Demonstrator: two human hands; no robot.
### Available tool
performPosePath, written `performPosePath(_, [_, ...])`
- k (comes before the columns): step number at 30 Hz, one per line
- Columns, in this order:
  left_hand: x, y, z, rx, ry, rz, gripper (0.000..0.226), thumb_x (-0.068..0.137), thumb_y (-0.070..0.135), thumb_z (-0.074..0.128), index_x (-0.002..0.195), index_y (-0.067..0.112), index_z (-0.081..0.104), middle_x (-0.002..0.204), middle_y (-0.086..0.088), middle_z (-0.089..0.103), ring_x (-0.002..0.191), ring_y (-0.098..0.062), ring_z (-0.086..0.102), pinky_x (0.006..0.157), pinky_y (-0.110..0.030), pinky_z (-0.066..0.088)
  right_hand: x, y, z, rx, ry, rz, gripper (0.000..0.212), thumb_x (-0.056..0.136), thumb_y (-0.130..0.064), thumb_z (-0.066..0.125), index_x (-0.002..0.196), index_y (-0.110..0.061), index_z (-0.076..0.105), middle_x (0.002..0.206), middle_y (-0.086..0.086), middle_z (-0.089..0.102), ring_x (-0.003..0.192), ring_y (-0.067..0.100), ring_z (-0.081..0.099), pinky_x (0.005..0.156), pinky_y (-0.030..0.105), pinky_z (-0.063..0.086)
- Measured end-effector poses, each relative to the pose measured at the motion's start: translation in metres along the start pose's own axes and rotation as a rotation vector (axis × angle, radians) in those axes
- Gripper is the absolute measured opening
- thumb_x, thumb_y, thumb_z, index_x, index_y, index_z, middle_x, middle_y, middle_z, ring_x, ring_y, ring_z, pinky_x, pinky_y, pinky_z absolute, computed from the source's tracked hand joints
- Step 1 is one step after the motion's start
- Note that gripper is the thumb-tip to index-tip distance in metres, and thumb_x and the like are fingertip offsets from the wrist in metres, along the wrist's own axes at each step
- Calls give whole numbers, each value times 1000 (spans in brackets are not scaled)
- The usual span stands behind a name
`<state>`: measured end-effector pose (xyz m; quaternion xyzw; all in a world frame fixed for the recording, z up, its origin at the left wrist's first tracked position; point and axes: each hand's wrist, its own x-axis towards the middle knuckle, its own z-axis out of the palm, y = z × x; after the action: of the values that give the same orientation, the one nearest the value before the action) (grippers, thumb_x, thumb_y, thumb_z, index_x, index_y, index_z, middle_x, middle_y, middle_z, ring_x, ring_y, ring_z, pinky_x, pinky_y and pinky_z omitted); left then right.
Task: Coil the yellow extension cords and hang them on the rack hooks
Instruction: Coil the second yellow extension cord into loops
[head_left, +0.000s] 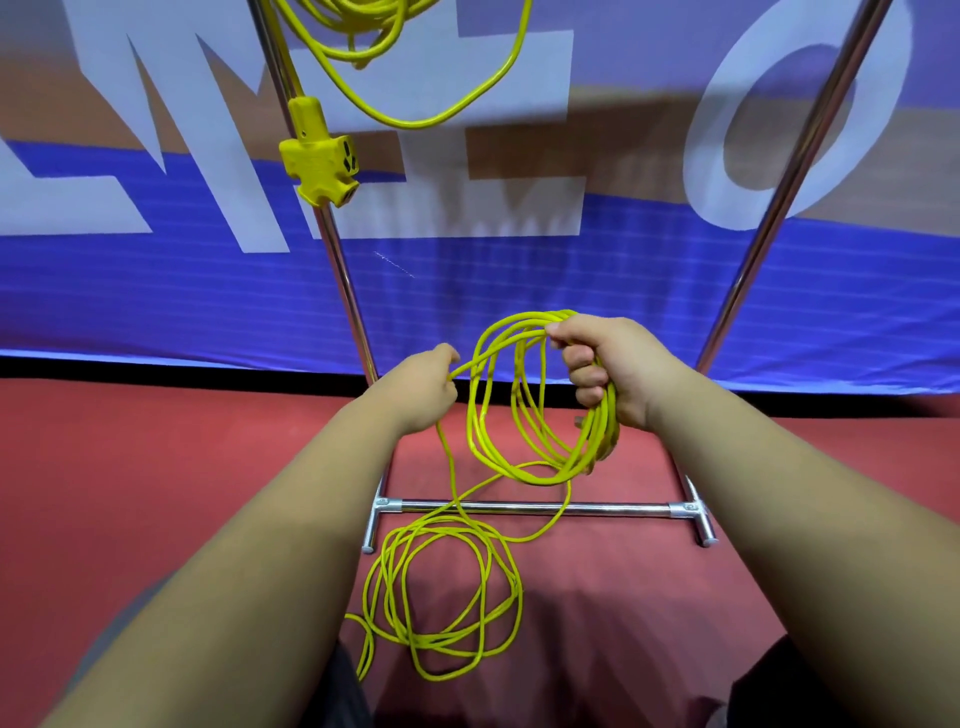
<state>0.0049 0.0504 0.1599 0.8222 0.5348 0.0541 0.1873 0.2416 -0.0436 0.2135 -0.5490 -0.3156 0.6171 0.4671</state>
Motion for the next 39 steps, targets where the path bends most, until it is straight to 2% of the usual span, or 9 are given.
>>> performPosePath(3, [1,-7,5,46,-37,-30,23,98,17,52,120,19,54,95,-5,61,76,-22,59,62,-36,43,-1,-1,-3,16,8,0,19,100,-28,66,87,-14,61,58,-9,34,40,5,23,38,21,21])
performPosePath(10, [6,-27,22,72,-149,-36,7,100,25,60,103,21,65,102,-4,71,96,-25,66,88,-40,54,-15,-7,-7,92,-203,80,23,95,-37,69,89,-16,62,59,-9,45,39,2,37,38,18,31])
performPosePath(18, [12,-29,16,-154,-59,-145,43,105,52,47,96,20,74,90,-2,69,90,-23,64,88,-39,53,-24,-14,-9,162,-510,159,19,96,-27,57,98,-11,67,48,-12,33,32,1,31,33,18,26])
performPosePath(22, [5,-25,21,-118,-226,-137,26,99,26,52,84,24,73,94,1,71,94,-23,65,87,-34,51,-18,-16,-22,321,-360,29,20,100,-24,52,91,-11,64,45,-11,28,30,3,26,33,18,21])
performPosePath(27, [-1,-21,30,-183,-324,-145,32,86,37,52,79,18,77,101,-7,77,100,-29,70,96,-44,55,-14,-16,-32,485,-200,-91,27,105,-24,46,89,-12,65,44,-11,28,30,5,26,33,19,20])
performPosePath(32, [-6,-11,42,-277,-540,-94,14,96,22,54,92,16,66,98,-1,81,88,-14,66,66,-23,46,-12,-21,-33,630,-124,-135,24,102,-26,50,90,-13,66,44,-10,29,31,6,27,33,20,24])
performPosePath(34, [-8,-18,49,-183,-647,-10,6,90,20,63,90,25,67,96,0,78,86,-12,64,79,-30,53,-14,-25,-37,685,-89,-162,24,102,-26,50,89,-14,67,43,-9,28,31,7,27,33,20,25])
performPosePath(36, [-9,-23,53,-94,-683,21,20,92,12,65,88,30,71,95,3,75,90,-11,66,101,-40,54,-17,-30,-42,698,-50,-195,24,101,-26,51,87,-16,68,44,-9,27,32,7,26,34,20,23])
performPosePath(39, [-6,-19,53,-217,-486,-18,19,98,1,59,97,18,68,90,-3,73,84,-19,70,96,-47,58,-21,-34,-47,657,2,-208,24,101,-28,52,86,-18,68,46,-9,26,34,7,25,36,21,21])
